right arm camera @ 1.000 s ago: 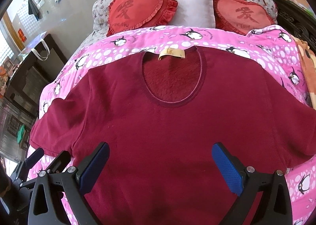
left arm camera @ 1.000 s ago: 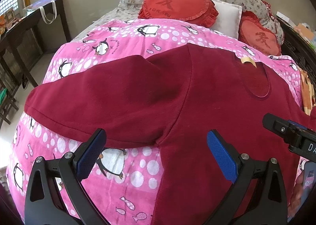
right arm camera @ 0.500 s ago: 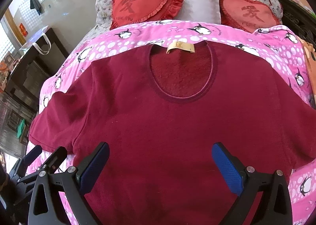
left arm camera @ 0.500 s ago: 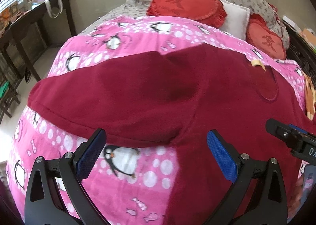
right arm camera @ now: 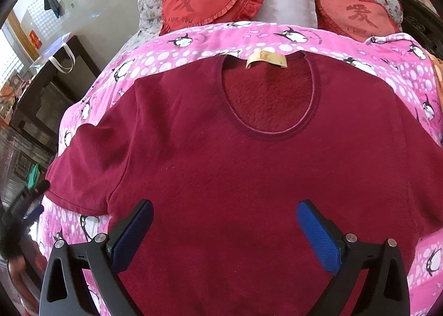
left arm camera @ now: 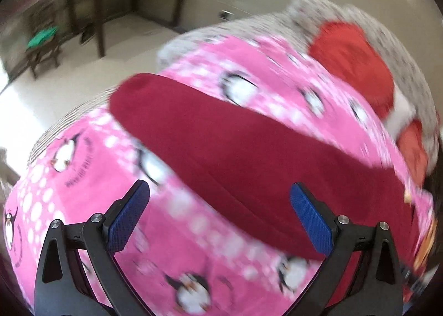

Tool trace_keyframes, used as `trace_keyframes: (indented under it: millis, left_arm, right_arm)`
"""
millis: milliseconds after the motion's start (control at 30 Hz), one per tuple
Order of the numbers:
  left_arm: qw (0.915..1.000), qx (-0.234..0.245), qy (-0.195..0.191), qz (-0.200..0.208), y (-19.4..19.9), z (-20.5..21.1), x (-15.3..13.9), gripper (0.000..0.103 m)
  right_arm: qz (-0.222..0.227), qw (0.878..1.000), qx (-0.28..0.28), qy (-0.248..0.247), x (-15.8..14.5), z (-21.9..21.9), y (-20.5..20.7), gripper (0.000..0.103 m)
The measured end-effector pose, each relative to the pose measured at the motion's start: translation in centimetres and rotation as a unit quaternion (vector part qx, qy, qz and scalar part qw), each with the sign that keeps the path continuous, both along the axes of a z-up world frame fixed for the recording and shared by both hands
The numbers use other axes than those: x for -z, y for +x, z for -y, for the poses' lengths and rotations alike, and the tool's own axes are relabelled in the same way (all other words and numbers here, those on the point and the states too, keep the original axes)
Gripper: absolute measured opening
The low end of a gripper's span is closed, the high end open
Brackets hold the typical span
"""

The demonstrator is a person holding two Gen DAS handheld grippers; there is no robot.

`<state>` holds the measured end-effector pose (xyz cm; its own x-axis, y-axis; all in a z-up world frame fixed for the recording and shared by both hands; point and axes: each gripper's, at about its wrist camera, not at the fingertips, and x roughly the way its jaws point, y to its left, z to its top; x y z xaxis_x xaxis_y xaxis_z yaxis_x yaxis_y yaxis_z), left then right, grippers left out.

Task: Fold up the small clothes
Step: 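Grasp the sleeve with the left gripper and fold it across the body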

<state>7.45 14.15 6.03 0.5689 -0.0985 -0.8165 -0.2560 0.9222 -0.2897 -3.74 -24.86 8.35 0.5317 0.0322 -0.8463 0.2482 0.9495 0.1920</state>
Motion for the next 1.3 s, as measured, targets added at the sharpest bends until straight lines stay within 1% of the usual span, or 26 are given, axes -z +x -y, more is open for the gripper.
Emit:
trace_keyframes:
  millis: [67,133,200,233,300,333,400,433,467,500,533,600,667,700,767,800,867,900,933,1000,1033,1100,1200,1233,1267,1300]
  left_arm:
    - [0.9989,-0.035,-0.030,-0.007,1.1,-2.6,0.7,0.096]
    - [0.9973,-0.056,-0.047,-0.009,1.9,-4.1,1.3,0.094]
    - [0.9950,-0.076,-0.063,-0.016,2.7,-5.3,2.2,0.084]
    - [0.9939,-0.081,-0.072,-0.023,3.2,-5.7,2.7,0.082]
    - [0.9938,-0.082,-0.072,-0.018,3.7,-5.8,3.1,0.081]
    - [0.9949,-0.078,-0.063,-0.008,4.1,-5.6,3.0,0.077]
    - [0.9957,-0.068,-0.062,-0.006,4.9,-5.5,3.2,0.045]
    - [0.9951,-0.064,-0.075,-0.005,5.2,-5.4,3.4,0.038]
    - [0.9937,-0.065,-0.091,-0.002,5.3,-5.7,3.6,0.024]
    - [0.9907,-0.066,-0.119,0.001,5.6,-6.1,3.7,0.015]
    - [0.9885,-0.068,-0.135,-0.001,5.7,-6.1,3.6,0.014]
    - [0.9872,-0.068,-0.144,0.007,5.3,-5.7,2.7,0.011]
    - [0.9882,-0.043,-0.144,0.030,4.5,-4.1,0.7,0.011]
    - [0.9889,-0.015,-0.139,0.050,3.8,-2.3,-1.0,0.011]
    - [0.9875,0.027,-0.137,0.074,2.8,0.6,-3.3,0.011]
    - [0.9838,0.063,-0.142,0.089,1.9,3.2,-4.9,0.011]
    - [0.9763,0.118,-0.149,0.104,0.7,7.2,-6.7,0.011]
    - [0.9710,0.150,-0.150,0.111,-0.1,9.7,-7.5,0.011]
    - [0.9670,0.174,-0.149,0.112,-0.8,11.7,-7.9,0.011]
    - [0.9553,0.234,-0.145,0.107,-2.4,16.8,-8.1,0.011]
    - [0.9505,0.257,-0.139,0.105,-3.1,19.0,-7.8,0.011]
    - [0.9440,0.292,-0.120,0.095,-4.3,23.0,-6.6,0.011]
    - [0.9338,0.334,-0.107,0.070,-5.2,27.3,-4.0,0.011]
    - [0.9314,0.346,-0.096,0.060,-5.4,28.8,-2.7,0.011]
    - [0.9300,0.352,-0.093,0.054,-5.8,29.4,-2.2,0.011]
    - [0.9281,0.358,-0.092,0.041,-6.2,30.2,-1.3,0.014]
  right_arm:
    - [-0.002,1.000,-0.001,0.001,0.1,-0.1,0.2,0.103]
    - [-0.005,1.000,-0.003,0.003,0.2,-0.2,0.3,0.103]
    - [-0.009,1.000,-0.007,0.003,0.4,-0.3,0.5,0.103]
    - [-0.011,1.000,-0.009,0.002,0.4,-0.4,0.6,0.103]
    - [-0.013,1.000,-0.011,0.000,0.5,-0.6,0.8,0.103]
    - [-0.015,1.000,-0.012,-0.001,0.6,-0.7,0.8,0.103]
    - [-0.017,1.000,-0.013,-0.001,0.7,-0.7,0.9,0.103]
    - [-0.018,1.000,-0.013,-0.001,0.8,-0.7,1.0,0.103]
    - [-0.018,1.000,-0.012,0.000,0.9,-0.7,1.0,0.103]
    - [-0.020,1.000,-0.011,0.003,0.9,-0.5,1.1,0.103]
    - [-0.019,1.000,-0.010,0.005,0.9,-0.4,1.0,0.103]
    - [-0.016,1.000,-0.006,0.008,0.8,0.0,0.8,0.103]
    - [-0.012,1.000,-0.001,0.010,0.6,0.5,0.5,0.103]
    - [-0.009,1.000,0.002,0.012,0.4,0.8,0.3,0.103]
    - [-0.006,1.000,0.008,0.014,0.2,1.4,0.0,0.103]
    - [-0.005,1.000,0.011,0.013,0.0,1.8,-0.2,0.103]
    - [0.000,1.000,0.022,0.014,-0.4,2.8,-0.6,0.103]
    - [0.003,1.000,0.028,0.014,-0.6,3.2,-0.9,0.103]
    - [0.006,0.999,0.036,0.016,-0.9,3.9,-1.3,0.103]
    - [0.013,0.998,0.054,0.019,-1.4,5.5,-2.1,0.103]
    - [0.015,0.998,0.063,0.020,-1.6,6.2,-2.6,0.103]
    - [0.016,0.997,0.078,0.020,-1.8,7.7,-3.4,0.103]
    - [0.013,0.995,0.098,0.021,-1.8,9.8,-4.7,0.103]
    - [0.012,0.994,0.106,0.024,-1.8,10.7,-5.1,0.103]
    - [0.009,0.993,0.115,0.027,-1.7,11.6,-5.4,0.103]
    - [0.007,0.992,0.125,0.030,-1.6,12.4,-5.9,0.103]
